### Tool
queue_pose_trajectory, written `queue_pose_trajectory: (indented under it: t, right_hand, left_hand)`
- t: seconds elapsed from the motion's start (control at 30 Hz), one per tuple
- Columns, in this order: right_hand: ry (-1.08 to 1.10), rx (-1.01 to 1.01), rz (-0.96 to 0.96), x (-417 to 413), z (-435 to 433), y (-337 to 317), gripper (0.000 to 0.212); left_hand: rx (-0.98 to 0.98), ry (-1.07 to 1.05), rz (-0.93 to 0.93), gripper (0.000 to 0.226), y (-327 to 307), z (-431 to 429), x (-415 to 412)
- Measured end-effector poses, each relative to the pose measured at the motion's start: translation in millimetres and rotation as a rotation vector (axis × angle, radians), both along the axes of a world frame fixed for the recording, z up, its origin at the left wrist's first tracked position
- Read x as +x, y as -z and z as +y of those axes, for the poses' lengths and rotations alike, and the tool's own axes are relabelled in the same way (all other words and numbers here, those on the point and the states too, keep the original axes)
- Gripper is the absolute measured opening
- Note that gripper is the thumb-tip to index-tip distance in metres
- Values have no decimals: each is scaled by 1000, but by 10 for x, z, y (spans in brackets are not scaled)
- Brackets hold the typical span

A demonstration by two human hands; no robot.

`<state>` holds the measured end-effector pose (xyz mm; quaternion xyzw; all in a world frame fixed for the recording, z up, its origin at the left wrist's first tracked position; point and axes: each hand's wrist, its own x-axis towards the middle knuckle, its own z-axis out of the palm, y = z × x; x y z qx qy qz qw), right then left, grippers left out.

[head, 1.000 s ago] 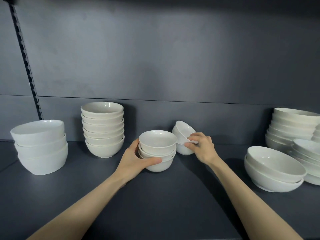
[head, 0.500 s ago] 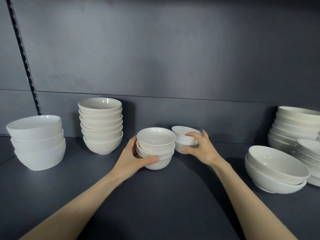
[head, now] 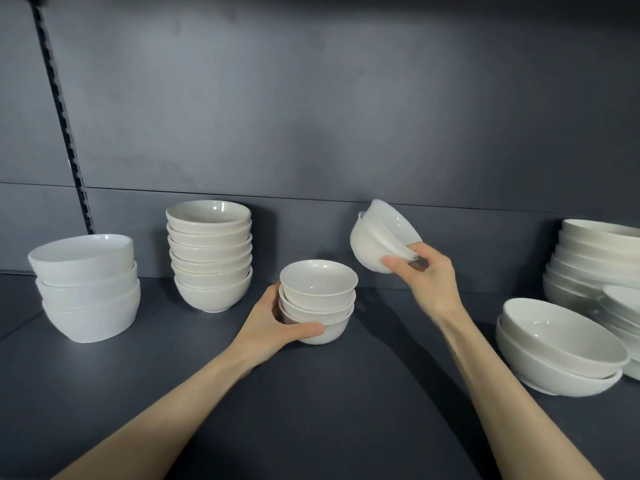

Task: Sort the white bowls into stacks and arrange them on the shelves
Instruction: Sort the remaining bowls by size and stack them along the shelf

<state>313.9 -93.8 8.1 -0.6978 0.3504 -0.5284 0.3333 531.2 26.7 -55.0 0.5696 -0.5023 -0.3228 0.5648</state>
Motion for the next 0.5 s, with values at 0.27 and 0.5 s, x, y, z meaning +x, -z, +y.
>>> queue_pose_trajectory:
  t: [0.27,0.5]
  right_hand:
    - [-387,-47,90,236,366,-133,17]
    - [-349,-100,341,297,375,-69,23]
  left_hand:
    - [2,5,-17,89,-6,13,14]
    - [-26,29,-4,84,-4,8,6]
